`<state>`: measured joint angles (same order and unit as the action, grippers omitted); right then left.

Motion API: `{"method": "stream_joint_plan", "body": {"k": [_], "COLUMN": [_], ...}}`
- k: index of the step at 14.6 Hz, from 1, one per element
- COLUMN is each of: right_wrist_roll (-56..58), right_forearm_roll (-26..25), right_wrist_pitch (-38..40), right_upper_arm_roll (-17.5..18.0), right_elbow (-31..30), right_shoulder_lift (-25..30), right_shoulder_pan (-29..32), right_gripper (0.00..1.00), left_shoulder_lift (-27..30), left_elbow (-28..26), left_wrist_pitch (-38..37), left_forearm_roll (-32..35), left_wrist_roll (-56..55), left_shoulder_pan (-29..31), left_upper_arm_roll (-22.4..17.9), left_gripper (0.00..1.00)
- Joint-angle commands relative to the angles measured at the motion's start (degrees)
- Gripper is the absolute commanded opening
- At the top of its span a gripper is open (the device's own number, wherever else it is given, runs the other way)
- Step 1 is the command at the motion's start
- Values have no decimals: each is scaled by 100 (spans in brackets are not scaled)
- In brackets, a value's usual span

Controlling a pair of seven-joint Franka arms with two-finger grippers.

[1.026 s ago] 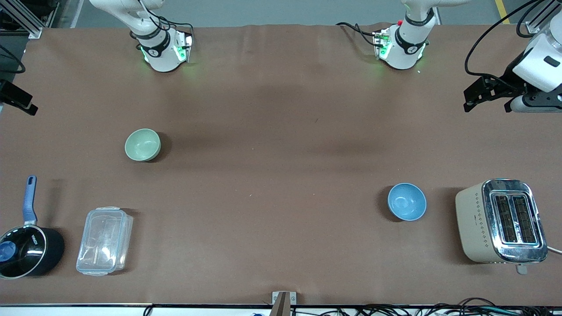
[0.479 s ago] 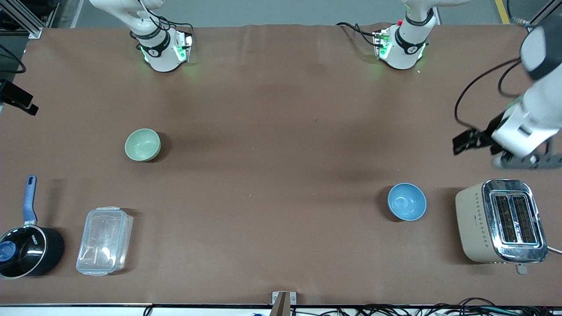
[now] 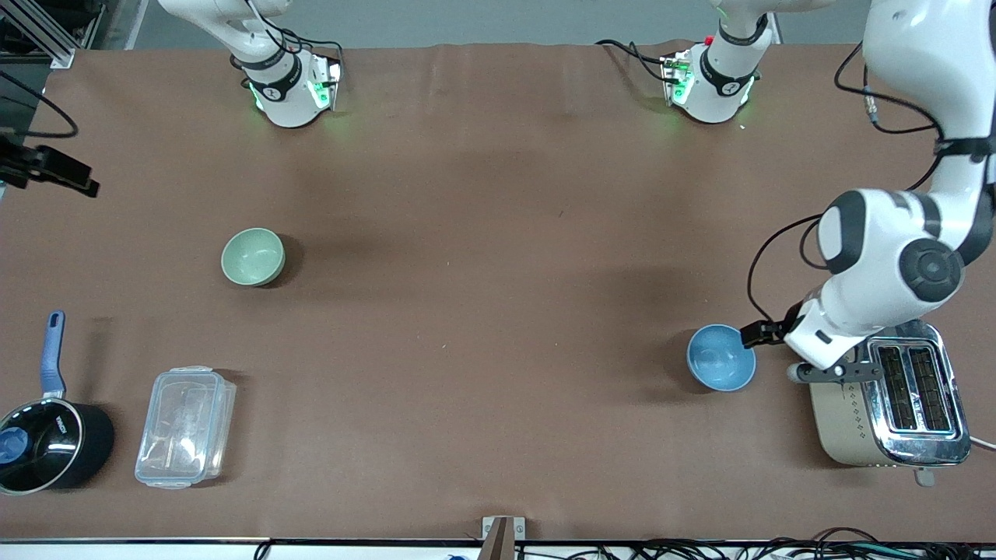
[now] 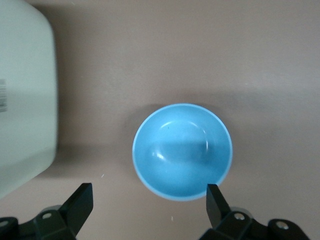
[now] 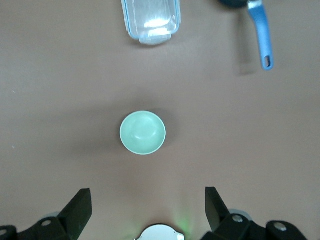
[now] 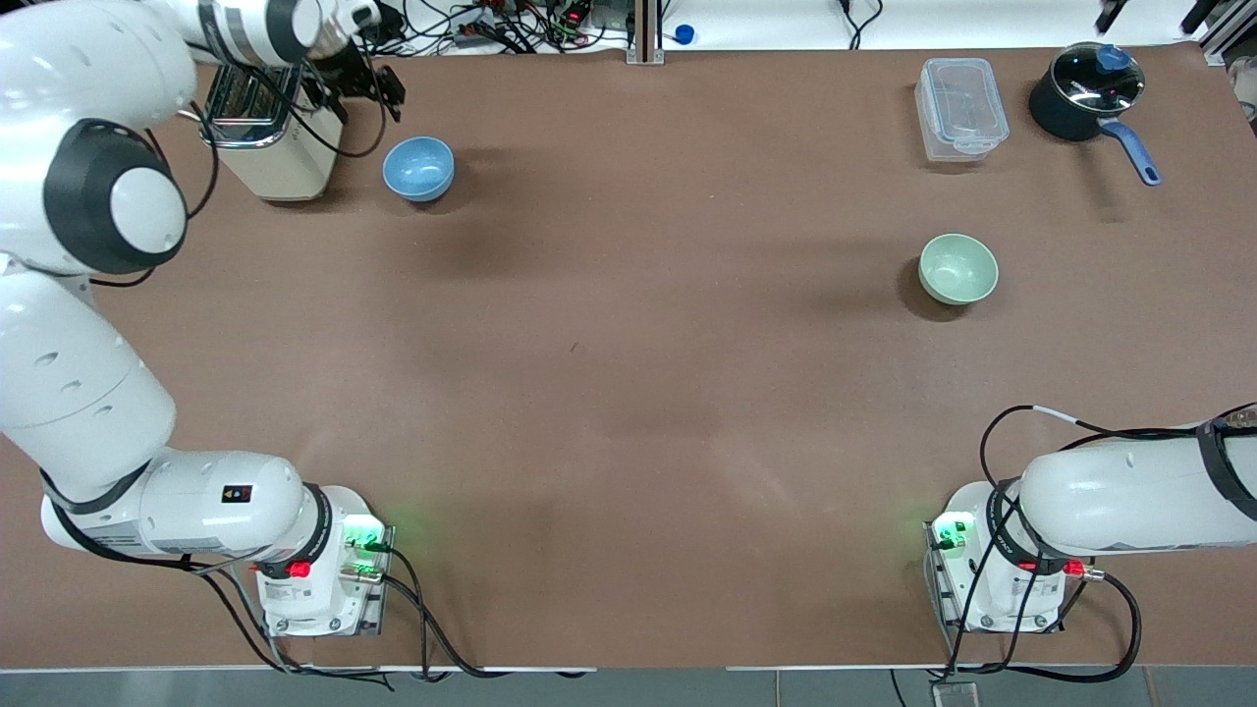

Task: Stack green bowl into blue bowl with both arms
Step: 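Reach the left gripper down to the light blue bowl by the toaster, then grasp the blue bowl with the left gripper while the right gripper reaches, then slide the blue bowl toward the green bowl while the right gripper grasps it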

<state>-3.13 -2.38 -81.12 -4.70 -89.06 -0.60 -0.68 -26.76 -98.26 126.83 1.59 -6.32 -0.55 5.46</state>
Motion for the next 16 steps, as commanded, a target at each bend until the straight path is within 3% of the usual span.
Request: {"method": "stream_joint_plan", "body": {"k": [1, 6, 8, 11, 12, 15, 16], "right_wrist_roll": [76, 76, 76, 145, 250, 488, 498], "right_forearm_roll": [-87, -202, -263, -360, -360, -360, -360], "right_wrist_pitch": [-936, -3835, -4917, -6420, -6843, -7426, -7566], "right_upper_arm_roll": [-58, -75, -84, -171, -198, -391, -426], "right_elbow": [-1293, -3763, -4432, -5154, -5313, -5367, -5393], "right_shoulder_lift": [113, 113, 52, -326, -457, -853, -967], "right_shoulder_pan": [-64, -37, -2, 59, 85, 138, 138], "right_gripper": [100, 100, 100, 100, 100, 100, 100], "left_shoulder_lift": [-425, -892, -971, -1007, -998, -876, -788], "left_elbow": [0, 9, 27, 62, 62, 79, 88], "left_wrist_pitch": [464, 826, 826, 826, 826, 782, 755], "left_forearm_roll": [105, 105, 96, 96, 35, 17, 8], "left_wrist_roll": [-106, -106, -123, -132, -132, -272, -525], "left_shoulder_pan": [-16, 98, 107, 98, 107, -33, -112], "left_upper_arm_roll": [-53, -53, -45, -36, -27, 87, 322], "left_gripper": [98, 75, 55, 13, 3, 0, 0]}}
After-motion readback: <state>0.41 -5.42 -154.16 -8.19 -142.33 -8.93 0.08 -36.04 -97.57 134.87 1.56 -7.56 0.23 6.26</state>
